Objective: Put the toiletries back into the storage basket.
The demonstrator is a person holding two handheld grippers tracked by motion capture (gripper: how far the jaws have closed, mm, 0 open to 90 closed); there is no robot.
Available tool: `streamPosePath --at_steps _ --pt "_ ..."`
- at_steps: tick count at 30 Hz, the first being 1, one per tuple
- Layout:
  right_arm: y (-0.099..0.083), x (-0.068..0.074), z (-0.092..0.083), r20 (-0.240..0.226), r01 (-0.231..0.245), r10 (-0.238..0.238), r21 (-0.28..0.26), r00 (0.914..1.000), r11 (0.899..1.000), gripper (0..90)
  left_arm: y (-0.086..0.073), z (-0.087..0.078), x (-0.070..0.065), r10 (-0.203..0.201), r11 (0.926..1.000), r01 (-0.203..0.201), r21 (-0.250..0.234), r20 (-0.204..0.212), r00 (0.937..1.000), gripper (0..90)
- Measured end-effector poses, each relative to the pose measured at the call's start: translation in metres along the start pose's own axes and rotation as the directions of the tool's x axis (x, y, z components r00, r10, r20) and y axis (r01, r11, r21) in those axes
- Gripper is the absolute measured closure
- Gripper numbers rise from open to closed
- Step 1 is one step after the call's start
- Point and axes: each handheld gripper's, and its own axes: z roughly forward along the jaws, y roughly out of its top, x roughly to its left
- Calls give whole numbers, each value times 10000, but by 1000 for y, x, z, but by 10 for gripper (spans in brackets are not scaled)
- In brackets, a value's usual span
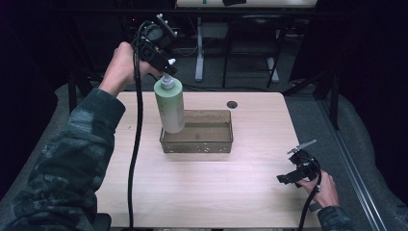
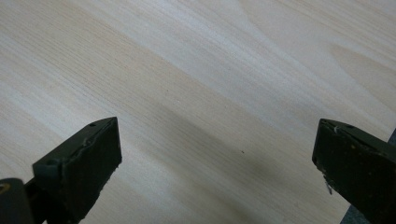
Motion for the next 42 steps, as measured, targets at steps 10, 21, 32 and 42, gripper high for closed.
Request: streamPosePath --at_steps 10,21,32,42 --pt "0 0 0 12 -24 24 -31 10000 10000 13 -2 14 4 -147 9999 147 -1 8 9999 625" --pt "0 1 0 -52 -50 50 -56 10000 10000 13 -6 28 4 -227 9997 227 -50 38 9997 625" --pt "-1 1 1 -50 -8 8 -53 10000 10000 14 -8 38 3 -253 9997 254 -66 107 9996 626" --pt "0 1 -1 9 42 -42 -24 10000 10000 15 -13 51 3 -271 9996 271 -1 170 9995 625"
